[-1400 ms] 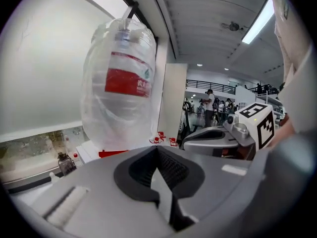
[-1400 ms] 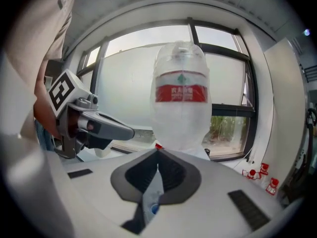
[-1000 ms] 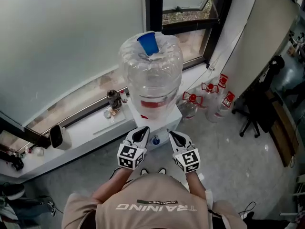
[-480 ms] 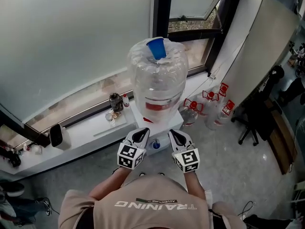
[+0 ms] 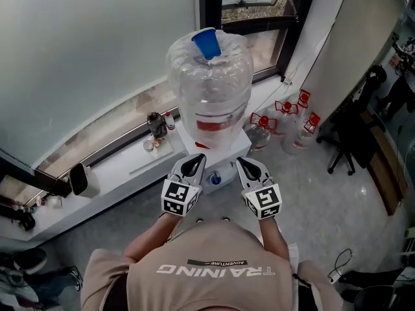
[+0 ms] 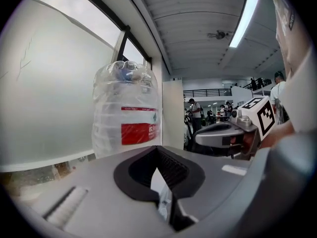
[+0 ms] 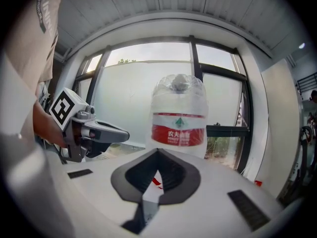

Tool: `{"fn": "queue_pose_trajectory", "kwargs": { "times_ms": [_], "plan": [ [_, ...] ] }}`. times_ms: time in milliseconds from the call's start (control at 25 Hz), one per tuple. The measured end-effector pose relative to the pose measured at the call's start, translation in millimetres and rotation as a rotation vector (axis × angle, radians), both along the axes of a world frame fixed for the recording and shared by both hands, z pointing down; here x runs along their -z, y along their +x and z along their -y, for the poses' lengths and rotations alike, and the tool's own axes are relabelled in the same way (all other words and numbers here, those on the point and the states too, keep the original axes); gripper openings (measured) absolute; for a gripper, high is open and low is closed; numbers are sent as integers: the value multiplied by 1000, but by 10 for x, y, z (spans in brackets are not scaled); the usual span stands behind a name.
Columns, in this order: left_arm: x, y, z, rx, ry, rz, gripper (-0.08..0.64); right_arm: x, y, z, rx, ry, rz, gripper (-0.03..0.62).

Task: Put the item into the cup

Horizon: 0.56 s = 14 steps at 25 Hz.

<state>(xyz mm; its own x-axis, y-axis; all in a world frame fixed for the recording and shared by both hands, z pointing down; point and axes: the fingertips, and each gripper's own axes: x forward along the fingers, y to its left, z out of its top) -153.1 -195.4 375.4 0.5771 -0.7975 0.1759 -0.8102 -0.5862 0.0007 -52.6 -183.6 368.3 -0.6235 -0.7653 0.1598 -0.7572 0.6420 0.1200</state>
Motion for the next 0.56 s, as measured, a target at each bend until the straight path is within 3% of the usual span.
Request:
{"fn": "queue_pose_trajectory", "kwargs": {
  "times_ms": [560],
  "plan": [
    [130,-8,177,21,30,-3,8,36,168,55,-3,34,12,11]
  ]
}}
